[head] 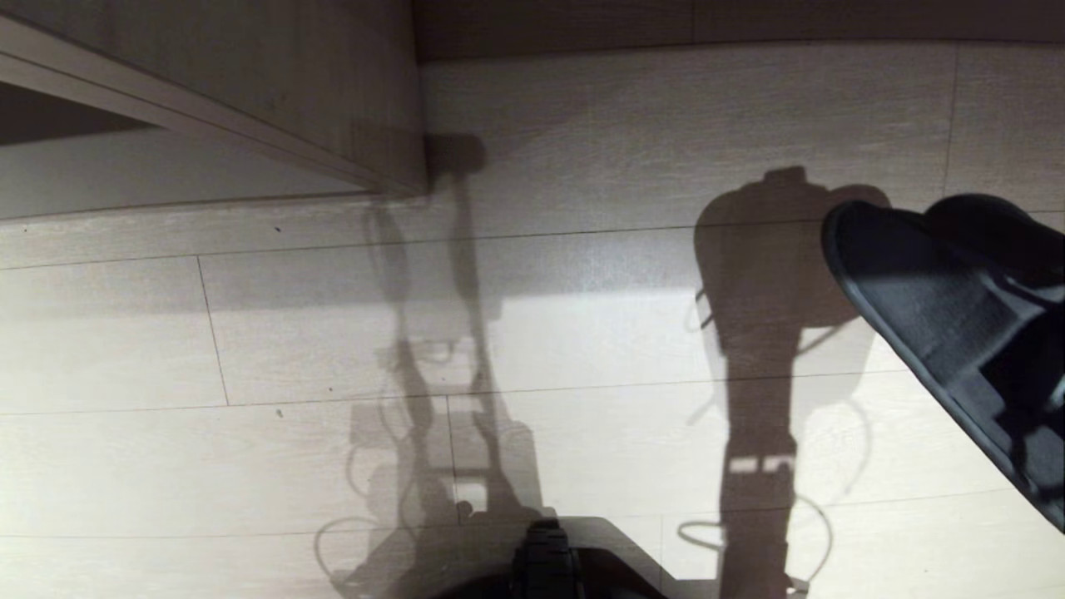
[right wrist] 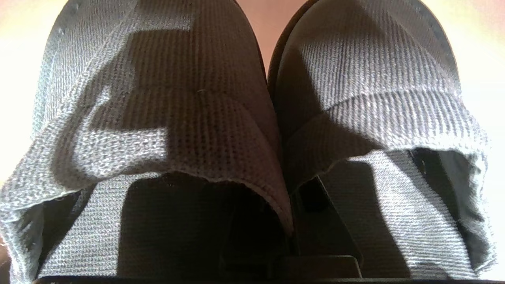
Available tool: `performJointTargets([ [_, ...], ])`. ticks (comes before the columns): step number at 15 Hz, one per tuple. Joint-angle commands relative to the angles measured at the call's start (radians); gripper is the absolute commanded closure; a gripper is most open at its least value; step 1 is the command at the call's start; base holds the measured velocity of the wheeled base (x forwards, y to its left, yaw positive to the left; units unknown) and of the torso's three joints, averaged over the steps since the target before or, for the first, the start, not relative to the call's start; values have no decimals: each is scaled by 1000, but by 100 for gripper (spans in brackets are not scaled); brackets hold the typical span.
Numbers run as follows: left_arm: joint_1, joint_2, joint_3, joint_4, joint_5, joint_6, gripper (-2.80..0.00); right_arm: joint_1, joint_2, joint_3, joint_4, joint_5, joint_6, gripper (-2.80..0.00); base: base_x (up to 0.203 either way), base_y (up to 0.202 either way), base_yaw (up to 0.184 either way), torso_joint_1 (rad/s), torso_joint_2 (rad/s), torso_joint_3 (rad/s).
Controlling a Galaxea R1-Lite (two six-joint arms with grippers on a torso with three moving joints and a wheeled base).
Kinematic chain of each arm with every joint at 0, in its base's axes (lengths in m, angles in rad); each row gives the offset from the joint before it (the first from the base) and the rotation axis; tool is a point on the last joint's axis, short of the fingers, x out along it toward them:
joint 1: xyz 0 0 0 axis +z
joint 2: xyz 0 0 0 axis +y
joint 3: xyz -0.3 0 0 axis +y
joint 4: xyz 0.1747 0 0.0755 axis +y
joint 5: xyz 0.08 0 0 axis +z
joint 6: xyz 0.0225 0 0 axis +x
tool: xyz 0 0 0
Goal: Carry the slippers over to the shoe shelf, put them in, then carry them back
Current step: Place the slippers on the floor
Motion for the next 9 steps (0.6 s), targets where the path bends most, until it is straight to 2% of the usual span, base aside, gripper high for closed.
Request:
performJointTargets([
  [1,0,-1,0,0,1,0,0,-1,351,-128,-250,-3,-53,0,0,0,0,0,0,0],
  [3,0,-1,0,0,1,0,0,-2,504,-265,-447,-6,-97,0,0,0,0,0,0,0],
  [5,0,-1,0,0,1,0,0,-3,614,-362,-591,-9,-72,0,0,0,0,0,0,0],
  [9,0,-1,0,0,1,0,0,-4,768,-462,-741,-32,-11,0,0,0,0,0,0,0],
])
